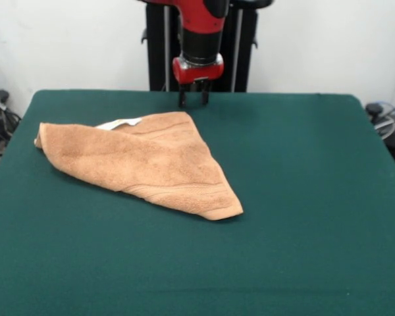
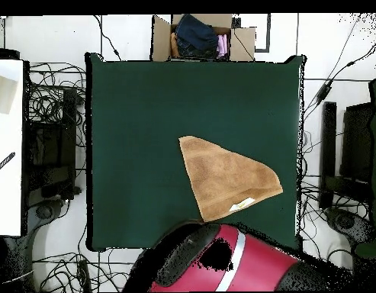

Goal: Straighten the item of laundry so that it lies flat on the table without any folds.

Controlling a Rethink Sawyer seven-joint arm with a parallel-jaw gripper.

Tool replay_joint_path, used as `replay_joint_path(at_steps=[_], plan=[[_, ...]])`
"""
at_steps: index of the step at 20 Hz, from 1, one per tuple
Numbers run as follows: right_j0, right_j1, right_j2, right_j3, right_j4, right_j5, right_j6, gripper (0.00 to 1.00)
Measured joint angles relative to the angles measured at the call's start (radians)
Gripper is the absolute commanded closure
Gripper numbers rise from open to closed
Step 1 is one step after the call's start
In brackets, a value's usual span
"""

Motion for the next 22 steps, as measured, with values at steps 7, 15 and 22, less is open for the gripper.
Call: replay_joint_path(at_steps=[7,15,22], plan=[[0.007,-0.005,0.0,-0.009,0.0,0.029,0.0,0.0],[0.012,-0.008,0.001,-0.015,0.0,0.049,0.0,0.0],[0.022,-0.015,0.001,-0.023,0.009,0.085,0.0,0.0]])
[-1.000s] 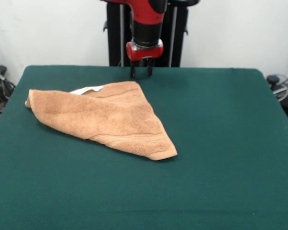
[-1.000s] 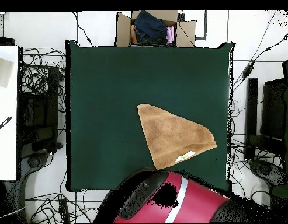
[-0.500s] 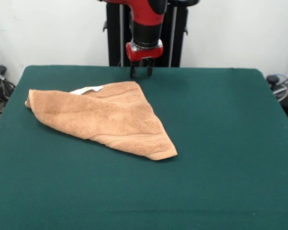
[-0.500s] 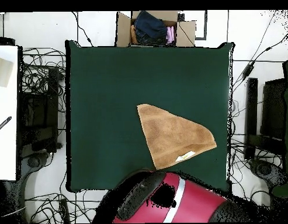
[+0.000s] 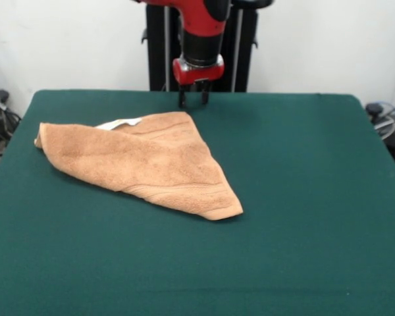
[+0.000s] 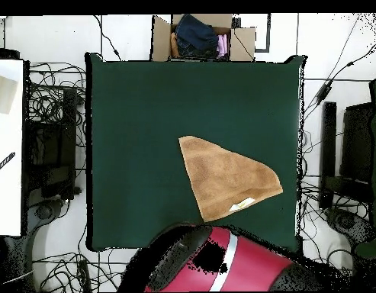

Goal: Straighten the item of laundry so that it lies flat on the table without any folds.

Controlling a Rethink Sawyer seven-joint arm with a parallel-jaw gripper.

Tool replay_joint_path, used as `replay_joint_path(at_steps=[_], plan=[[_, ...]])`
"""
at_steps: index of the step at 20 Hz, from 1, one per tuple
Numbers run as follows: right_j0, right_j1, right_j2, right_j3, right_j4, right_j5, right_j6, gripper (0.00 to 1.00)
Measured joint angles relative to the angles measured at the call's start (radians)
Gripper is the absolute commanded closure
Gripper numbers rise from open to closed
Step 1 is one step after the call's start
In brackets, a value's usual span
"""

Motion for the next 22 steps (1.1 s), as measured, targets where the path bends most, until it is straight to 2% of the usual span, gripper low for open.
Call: replay_joint_path(at_steps=[22], plan=[[0.026,-0.023,0.012,-0.038,0.031,0.13,0.0,0.0]])
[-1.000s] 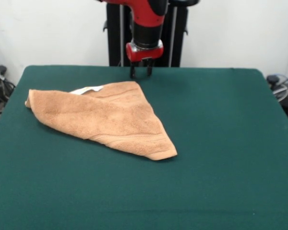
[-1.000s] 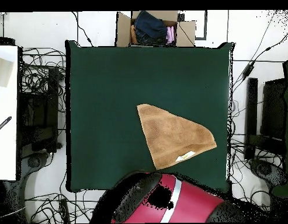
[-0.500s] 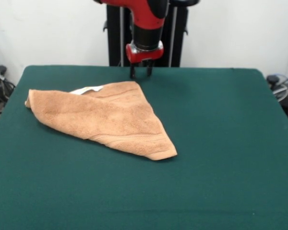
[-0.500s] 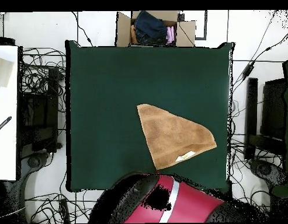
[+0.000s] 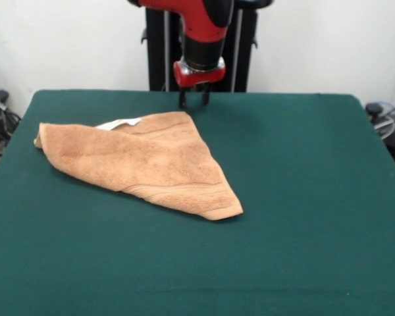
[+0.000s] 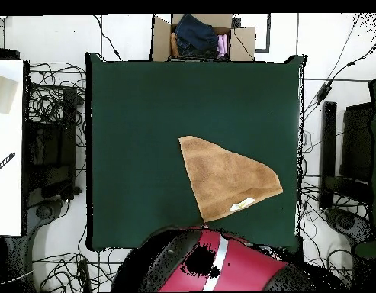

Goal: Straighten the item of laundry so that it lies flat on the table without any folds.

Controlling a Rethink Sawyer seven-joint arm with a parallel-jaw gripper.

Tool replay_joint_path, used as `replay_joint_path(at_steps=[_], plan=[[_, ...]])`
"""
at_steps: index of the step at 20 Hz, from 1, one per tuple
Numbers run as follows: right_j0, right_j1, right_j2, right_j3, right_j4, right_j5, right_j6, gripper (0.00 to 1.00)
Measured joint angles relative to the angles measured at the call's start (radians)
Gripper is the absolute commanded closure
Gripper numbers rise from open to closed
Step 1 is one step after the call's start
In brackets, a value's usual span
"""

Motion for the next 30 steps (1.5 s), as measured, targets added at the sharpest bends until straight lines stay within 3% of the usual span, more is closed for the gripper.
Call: replay_joint_path(at_steps=[30], plan=[[0.026,-0.062,0.008,-0.032,0.015,0.02,0.0,0.0]])
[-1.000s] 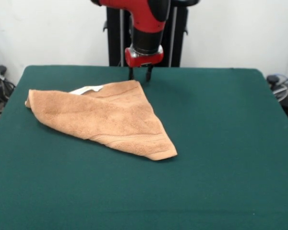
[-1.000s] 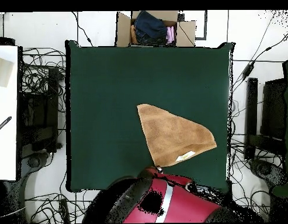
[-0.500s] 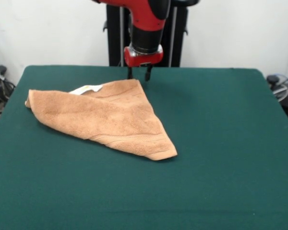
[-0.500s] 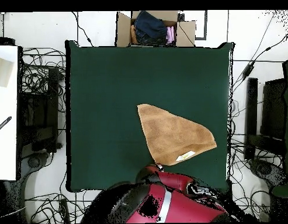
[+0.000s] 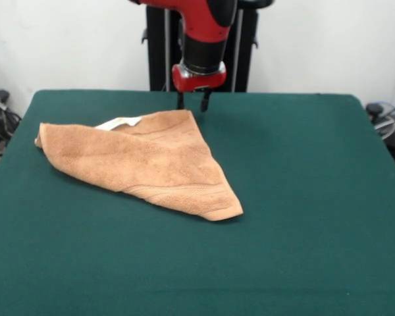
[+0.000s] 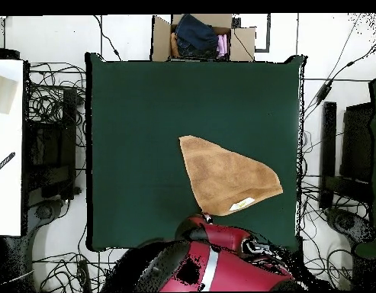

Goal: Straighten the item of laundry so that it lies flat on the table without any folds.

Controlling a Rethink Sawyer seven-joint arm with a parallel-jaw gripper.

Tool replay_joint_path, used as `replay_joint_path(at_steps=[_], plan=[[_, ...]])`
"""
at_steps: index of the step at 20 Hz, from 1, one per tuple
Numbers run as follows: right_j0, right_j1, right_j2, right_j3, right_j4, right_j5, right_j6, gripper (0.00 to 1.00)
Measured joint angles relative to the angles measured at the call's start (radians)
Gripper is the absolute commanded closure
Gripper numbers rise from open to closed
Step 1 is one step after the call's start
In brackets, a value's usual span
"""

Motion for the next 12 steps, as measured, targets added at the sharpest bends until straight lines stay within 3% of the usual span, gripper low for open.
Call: replay_joint_path(at_steps=[12], plan=[[0.013,-0.042,0.0,0.0,0.004,0.0,0.0,0.0]])
